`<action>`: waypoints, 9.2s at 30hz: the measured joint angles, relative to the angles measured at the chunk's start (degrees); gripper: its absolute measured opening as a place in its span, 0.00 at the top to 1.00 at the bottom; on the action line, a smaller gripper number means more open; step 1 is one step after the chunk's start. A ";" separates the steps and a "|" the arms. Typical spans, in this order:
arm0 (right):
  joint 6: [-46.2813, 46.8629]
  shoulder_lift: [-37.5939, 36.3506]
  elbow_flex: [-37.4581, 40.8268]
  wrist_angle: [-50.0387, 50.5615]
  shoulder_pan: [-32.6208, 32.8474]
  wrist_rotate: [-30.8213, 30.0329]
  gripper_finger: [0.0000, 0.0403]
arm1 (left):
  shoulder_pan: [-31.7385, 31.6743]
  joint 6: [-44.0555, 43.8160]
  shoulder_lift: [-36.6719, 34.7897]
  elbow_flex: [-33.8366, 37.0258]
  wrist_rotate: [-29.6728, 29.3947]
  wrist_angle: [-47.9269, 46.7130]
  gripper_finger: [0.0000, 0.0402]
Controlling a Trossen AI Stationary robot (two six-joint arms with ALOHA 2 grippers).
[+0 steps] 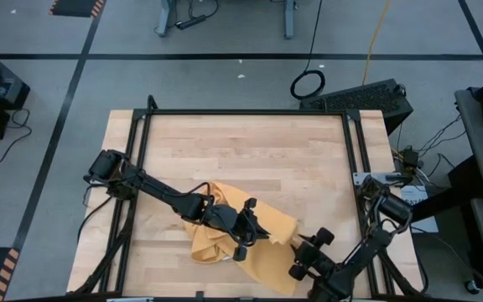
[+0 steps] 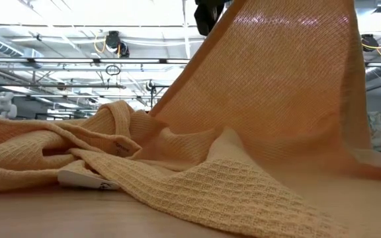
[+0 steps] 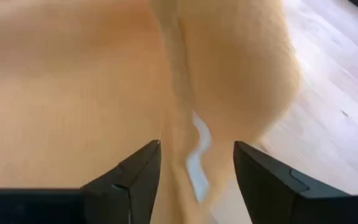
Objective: Roll towel
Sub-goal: Roll the yellow towel
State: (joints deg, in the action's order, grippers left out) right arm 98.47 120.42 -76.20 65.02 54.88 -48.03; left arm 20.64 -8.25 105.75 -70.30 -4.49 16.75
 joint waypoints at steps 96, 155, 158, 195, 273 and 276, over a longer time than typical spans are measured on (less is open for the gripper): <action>-15.29 -9.31 -0.04 -5.43 -10.87 13.55 1.00 | -22.59 31.94 -1.53 0.17 8.37 -39.01 0.98; -4.79 -2.64 0.00 -3.21 2.31 -2.11 0.67 | -3.37 14.60 -6.95 0.02 5.05 -24.93 0.98; -7.38 -1.29 0.00 -10.38 2.66 -5.51 0.70 | -3.37 14.62 -6.95 0.02 5.05 -24.76 0.98; 22.31 5.02 -4.94 18.10 4.81 4.67 1.00 | -3.04 14.64 -6.97 0.02 10.98 -20.66 0.98; -30.75 1.09 -3.10 -26.26 -11.73 2.98 0.94 | -17.09 20.13 -11.78 4.09 20.63 -8.94 0.98; -33.98 1.20 -3.08 -27.13 -15.63 6.55 0.99 | -17.76 21.35 -12.55 4.09 20.98 -10.29 0.98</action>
State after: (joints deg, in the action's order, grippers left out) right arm 64.49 121.63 -79.29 37.89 39.25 -41.48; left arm 2.88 13.10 93.20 -66.22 16.49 6.46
